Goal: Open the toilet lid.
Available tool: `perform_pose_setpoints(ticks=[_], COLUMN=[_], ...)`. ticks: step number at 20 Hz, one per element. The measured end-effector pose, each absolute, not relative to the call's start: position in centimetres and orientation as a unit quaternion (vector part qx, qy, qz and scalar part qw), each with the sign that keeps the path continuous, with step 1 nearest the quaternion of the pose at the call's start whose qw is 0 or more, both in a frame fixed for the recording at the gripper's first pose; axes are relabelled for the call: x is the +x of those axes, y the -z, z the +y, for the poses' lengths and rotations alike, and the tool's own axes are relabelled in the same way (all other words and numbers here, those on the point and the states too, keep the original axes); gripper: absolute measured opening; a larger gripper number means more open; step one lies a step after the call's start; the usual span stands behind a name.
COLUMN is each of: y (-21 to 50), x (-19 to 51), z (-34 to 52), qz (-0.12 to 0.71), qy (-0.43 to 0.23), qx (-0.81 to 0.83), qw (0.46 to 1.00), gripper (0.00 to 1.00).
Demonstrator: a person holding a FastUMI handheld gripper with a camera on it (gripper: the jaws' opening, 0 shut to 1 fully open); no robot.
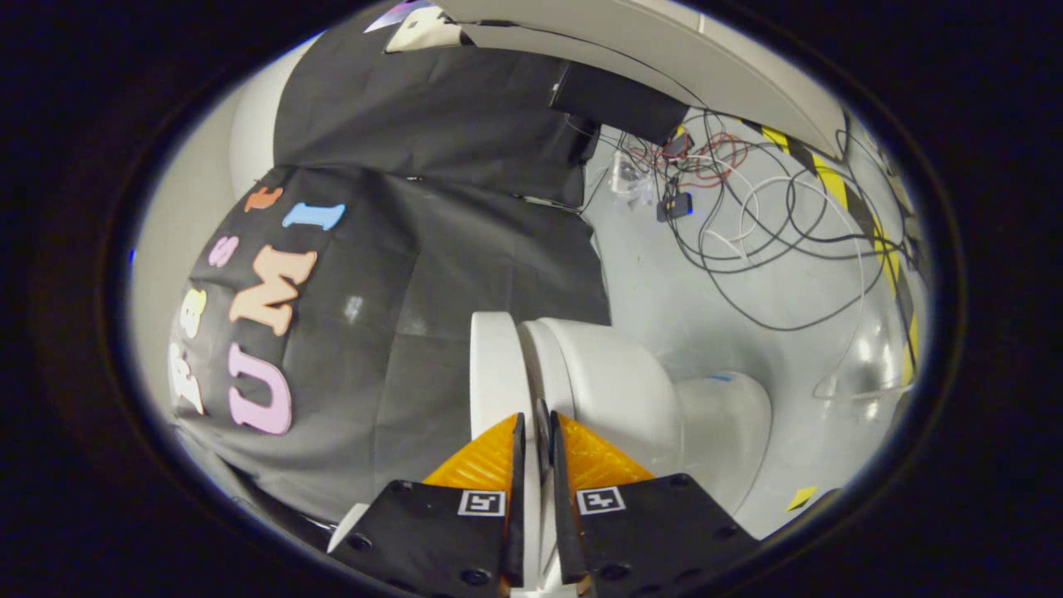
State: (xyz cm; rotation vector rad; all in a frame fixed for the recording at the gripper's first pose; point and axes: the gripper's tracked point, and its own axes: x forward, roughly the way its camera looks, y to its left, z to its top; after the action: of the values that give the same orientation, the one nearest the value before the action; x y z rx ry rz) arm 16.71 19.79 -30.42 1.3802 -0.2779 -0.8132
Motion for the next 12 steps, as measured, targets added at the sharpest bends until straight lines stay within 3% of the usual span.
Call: perform_pose_setpoints(ticks=[6,12], y=[28.6,25.0], x=[17.0,17.5], z=[19.7,19.5], qz=[-0.146,-0.137], qy=[0.343,0.324], qx=[0.617,0.567], qw=[0.693,0.745], gripper=[0.17,0.17])
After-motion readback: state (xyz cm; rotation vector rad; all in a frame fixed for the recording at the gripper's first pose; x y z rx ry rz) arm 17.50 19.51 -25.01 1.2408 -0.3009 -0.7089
